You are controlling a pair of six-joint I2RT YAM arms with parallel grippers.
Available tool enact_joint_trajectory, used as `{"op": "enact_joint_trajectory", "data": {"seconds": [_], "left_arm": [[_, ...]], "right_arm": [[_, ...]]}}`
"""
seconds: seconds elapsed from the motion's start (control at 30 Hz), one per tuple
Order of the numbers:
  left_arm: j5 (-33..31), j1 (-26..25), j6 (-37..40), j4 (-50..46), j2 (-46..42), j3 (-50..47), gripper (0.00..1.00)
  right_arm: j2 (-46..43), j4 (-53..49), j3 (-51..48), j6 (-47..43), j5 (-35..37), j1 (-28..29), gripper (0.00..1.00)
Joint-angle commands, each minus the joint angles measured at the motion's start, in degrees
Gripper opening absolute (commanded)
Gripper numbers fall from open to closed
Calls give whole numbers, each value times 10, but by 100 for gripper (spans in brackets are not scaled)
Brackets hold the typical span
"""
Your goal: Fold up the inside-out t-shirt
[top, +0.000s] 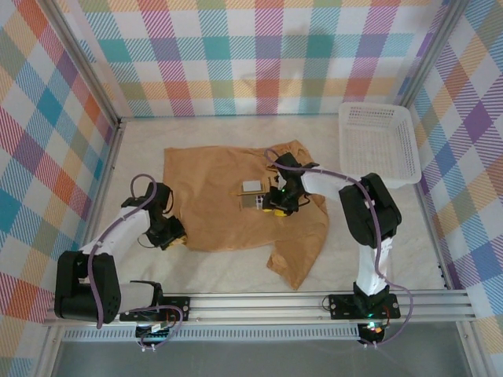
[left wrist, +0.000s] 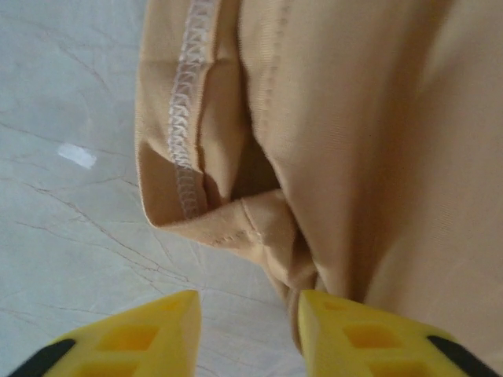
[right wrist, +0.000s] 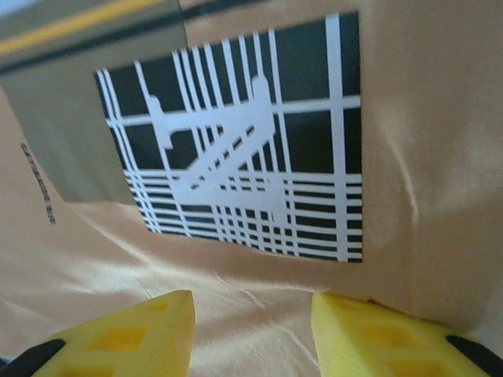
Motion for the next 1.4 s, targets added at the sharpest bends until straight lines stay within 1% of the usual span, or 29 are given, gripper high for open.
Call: {"op": "enact_joint_trajectory", "data": {"seconds": [0.0, 0.07, 0.13, 0.2, 0.3, 0.33, 0.43, 0.5, 0.6, 0.7, 0.87, 1.03, 1.13, 1.23, 1.3, 1.33, 1.37], "left_arm": [[19, -3, -34, 54, 9, -15, 44], [19, -4, -42, 79, 20, -21, 45], [14, -3, -46, 97, 41, -22, 41], [4, -3, -48, 105, 67, -19, 30], [-13, -2, -52, 111, 89, -16, 7], [-21, -3, -52, 105, 90, -13, 1], [-59, 2, -43, 57, 71, 13, 0], [-94, 10, -36, 16, 39, 31, 0], [-138, 37, -28, -39, -7, 50, 0], [-155, 65, -31, -64, -51, 49, 0], [-129, 67, -53, -52, -97, 17, 0], [-73, 66, -82, -38, -140, -28, 0], [-46, 65, -105, -38, -192, -60, 0], [-52, 63, -127, -54, -242, -63, 0], [-74, 64, -130, -69, -256, -44, 0], [-83, 64, -127, -71, -258, -34, 5], [-96, 64, -119, -72, -255, -20, 12]], "right_arm": [[-4, 10, 8, 0, 15, -4, 44], [-6, 5, 10, -3, 16, -3, 44], [-5, 2, 10, -4, 20, -4, 44], [0, 0, 5, -4, 21, -7, 44], [10, 2, -9, 5, 29, -19, 44], [14, 1, -15, 8, 35, -25, 43], [31, -19, -20, 15, 46, -45, 41], [41, -42, -15, 10, 64, -55, 40], [54, -61, -10, 6, 79, -72, 40], [56, -70, -7, 5, 92, -85, 40], [50, -81, 7, -1, 100, -99, 40], [49, -87, 33, -5, 87, -99, 40], [45, -90, 45, -10, 72, -98, 40], [36, -98, 59, -19, 62, -97, 40], [28, -106, 67, -28, 53, -95, 41], [24, -110, 72, -32, 49, -93, 41], [20, -116, 77, -37, 45, -92, 42]]}}
